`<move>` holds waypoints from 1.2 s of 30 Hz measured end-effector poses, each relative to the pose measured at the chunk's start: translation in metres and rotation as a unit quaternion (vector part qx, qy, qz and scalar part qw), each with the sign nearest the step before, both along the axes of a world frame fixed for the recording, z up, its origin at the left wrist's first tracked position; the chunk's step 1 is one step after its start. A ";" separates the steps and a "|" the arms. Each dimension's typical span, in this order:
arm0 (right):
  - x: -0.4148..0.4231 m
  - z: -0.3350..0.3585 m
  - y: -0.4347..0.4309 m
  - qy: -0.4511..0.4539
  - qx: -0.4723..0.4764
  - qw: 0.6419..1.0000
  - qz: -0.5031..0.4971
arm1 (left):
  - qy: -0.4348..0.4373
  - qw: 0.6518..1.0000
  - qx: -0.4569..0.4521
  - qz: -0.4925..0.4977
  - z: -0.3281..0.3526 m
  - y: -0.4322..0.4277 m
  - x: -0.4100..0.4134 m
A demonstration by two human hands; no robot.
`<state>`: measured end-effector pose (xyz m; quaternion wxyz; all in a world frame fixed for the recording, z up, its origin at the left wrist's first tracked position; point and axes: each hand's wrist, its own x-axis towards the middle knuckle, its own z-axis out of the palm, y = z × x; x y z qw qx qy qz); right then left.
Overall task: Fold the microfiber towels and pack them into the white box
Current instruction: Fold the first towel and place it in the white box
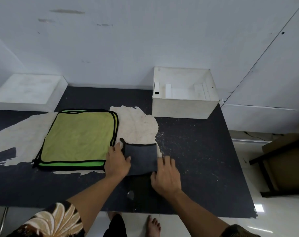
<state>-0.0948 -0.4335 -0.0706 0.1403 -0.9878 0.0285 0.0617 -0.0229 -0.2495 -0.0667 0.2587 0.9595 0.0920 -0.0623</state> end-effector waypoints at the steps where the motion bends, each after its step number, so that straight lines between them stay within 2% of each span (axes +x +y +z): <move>1: 0.001 0.000 0.001 -0.023 -0.009 0.999 0.036 | -0.006 1.000 0.009 0.007 0.000 -0.002 -0.004; 4: 0.003 -0.003 0.008 0.026 0.006 0.989 0.149 | 0.023 0.999 0.046 0.003 -0.005 -0.010 -0.016; 6: 0.003 -0.008 0.013 0.084 0.008 0.982 0.166 | 0.039 0.997 0.071 -0.017 -0.009 -0.012 -0.021; 8: 0.002 -0.012 0.017 0.105 0.004 0.983 0.151 | 0.041 0.997 0.058 -0.031 -0.010 -0.012 -0.022; 12: 0.008 -0.004 0.022 0.093 0.007 0.993 0.074 | 0.059 0.998 0.004 -0.028 -0.011 -0.007 -0.012; 14: 0.014 0.002 0.026 0.081 0.012 0.996 0.033 | 0.070 0.997 0.008 -0.034 -0.011 -0.001 -0.003; 17: 0.030 0.010 0.030 0.081 0.069 0.991 -0.078 | 0.080 0.996 0.003 -0.041 -0.010 0.004 0.006; 20: 0.049 0.018 0.028 0.140 0.193 0.942 -0.236 | 0.096 0.994 -0.040 -0.020 -0.010 0.006 0.011; 22: 0.058 0.018 0.023 0.185 0.244 0.905 -0.294 | 0.108 0.992 -0.062 -0.006 -0.012 0.006 0.012; 26: 0.063 0.014 0.012 0.236 0.261 0.886 -0.301 | 0.085 0.992 -0.096 0.004 -0.010 0.003 0.006; 31: 0.058 0.017 -0.007 0.198 0.389 0.825 -0.360 | -0.054 0.990 -0.125 -0.028 -0.002 -0.011 -0.008; 33: 0.054 0.017 -0.021 0.172 0.386 0.828 -0.368 | -0.068 0.990 -0.116 -0.052 -0.004 -0.017 -0.014; 36: 0.045 0.015 -0.037 0.188 0.309 0.870 -0.335 | -0.020 0.993 -0.070 -0.097 -0.011 -0.022 -0.021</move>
